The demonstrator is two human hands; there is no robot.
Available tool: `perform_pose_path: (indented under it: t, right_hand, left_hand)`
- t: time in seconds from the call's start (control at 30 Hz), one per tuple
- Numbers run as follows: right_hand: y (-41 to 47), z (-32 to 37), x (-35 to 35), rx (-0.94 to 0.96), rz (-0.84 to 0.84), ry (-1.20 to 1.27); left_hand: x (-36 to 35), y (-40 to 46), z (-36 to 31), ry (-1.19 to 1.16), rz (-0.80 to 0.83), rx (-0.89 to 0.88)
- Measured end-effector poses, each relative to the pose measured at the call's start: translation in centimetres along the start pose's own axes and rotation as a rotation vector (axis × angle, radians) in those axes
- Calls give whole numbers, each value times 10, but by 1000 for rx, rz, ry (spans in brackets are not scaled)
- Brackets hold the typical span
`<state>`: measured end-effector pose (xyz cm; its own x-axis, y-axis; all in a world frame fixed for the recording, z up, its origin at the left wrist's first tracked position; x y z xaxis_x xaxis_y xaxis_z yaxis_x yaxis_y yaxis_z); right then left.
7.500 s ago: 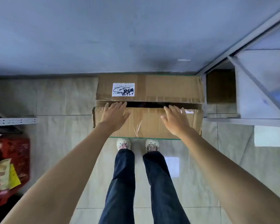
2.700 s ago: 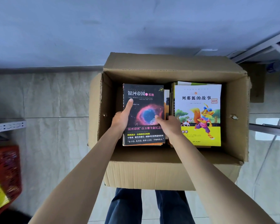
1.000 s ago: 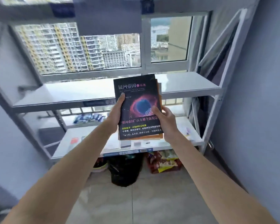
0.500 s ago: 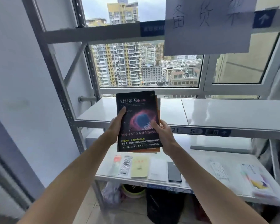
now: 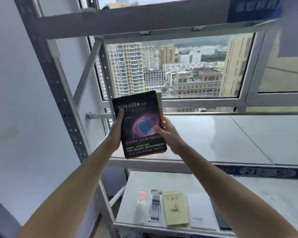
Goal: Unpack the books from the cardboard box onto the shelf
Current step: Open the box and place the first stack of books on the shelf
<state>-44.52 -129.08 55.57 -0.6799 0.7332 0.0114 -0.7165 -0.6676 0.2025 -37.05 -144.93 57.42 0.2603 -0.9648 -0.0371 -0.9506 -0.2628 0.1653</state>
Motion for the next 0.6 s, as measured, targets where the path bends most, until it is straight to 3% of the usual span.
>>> perform_pose_path:
  t: [0.27, 0.47, 0.6]
  right_hand:
    - [83, -23, -16, 76, -126, -170]
    - [100, -58, -23, 84, -71, -125]
    - [104, -83, -31, 56, -70, -140]
  left_hand:
    - [58, 83, 17, 45, 64, -61]
    - [73, 103, 48, -156, -15, -56]
    - [78, 104, 56, -150, -53, -55]
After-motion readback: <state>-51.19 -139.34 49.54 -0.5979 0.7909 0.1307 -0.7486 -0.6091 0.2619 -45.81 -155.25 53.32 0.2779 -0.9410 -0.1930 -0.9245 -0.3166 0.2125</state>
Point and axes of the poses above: each hand's wrist, its own y-axis towards the middle knuckle, its own x-axis out of the back of the hand, z = x × y, the point moved 10 cm from there along y, towards the middle knuckle, and after that the axes turned 5 degrees about z, right-handed, at the moved point
